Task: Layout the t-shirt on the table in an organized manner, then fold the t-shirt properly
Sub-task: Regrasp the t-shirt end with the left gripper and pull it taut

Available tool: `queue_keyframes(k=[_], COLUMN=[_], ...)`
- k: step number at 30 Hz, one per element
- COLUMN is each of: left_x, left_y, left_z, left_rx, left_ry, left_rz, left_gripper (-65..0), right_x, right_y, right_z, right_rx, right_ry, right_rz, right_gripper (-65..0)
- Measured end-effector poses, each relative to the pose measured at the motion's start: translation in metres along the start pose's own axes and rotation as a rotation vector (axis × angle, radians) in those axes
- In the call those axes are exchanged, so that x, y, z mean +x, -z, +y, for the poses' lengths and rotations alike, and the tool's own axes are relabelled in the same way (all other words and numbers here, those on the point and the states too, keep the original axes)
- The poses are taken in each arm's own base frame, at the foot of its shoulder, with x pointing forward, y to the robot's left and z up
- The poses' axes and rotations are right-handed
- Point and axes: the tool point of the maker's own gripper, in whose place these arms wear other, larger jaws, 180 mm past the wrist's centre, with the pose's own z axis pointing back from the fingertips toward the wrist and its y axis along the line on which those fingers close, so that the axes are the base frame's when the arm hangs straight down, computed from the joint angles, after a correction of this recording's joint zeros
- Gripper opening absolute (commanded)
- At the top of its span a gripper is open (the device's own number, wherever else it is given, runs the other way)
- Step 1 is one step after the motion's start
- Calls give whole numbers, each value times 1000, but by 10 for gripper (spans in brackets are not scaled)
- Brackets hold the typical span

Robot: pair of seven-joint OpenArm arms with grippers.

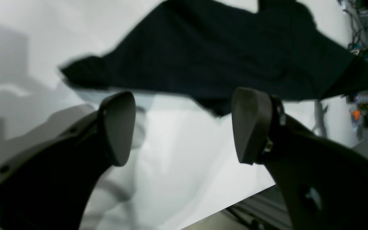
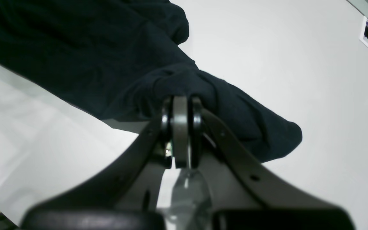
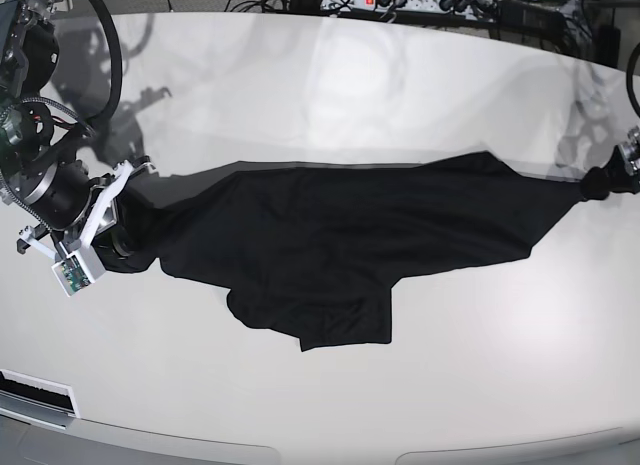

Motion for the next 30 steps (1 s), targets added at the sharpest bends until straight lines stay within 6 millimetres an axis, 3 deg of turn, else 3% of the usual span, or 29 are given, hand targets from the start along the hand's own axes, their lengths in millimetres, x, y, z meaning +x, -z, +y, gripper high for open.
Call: queue_keyframes(k=[5,10,12,13,15,16,22,26,28,30], left_x=[-1,-25,-31,-29,-16,-7,62,103,112,103], left_y=[11,41,54,59,63,62,47,25,15,12], left_z=[4,-2,-10,-14,-15,-16,-36,-56,-52,-37], left_rx=[37,57,43,39,54,56,4,-64,-41,19], left_ry=[27,126,166,179,189,196,226,272,288,300], left_rz=[-12,127,174,183,174,161,76,27,20,54], left_gripper=[-186,-190,-270,-362,-599,-650,-650,-650,-650,-650], right_x=[0,0,0,0,0,0,0,0,-2,-9], right_y=[0,0,0,0,0,0,0,0,2,5], right_z=[-1,-1,-1,-1,-1,-1,-1,-1,-2,-3], right_rx=[-8,-7,-7,-7,-7,-7,-7,-7,-4,0], right_ry=[14,14,13,14,14,13,13,13,21,34], right_rz=[1,1,0,0,0,0,-1,-1,4,22], right_gripper=[-650,-650,-650,-650,-650,-650,-650,-650,-650,-650])
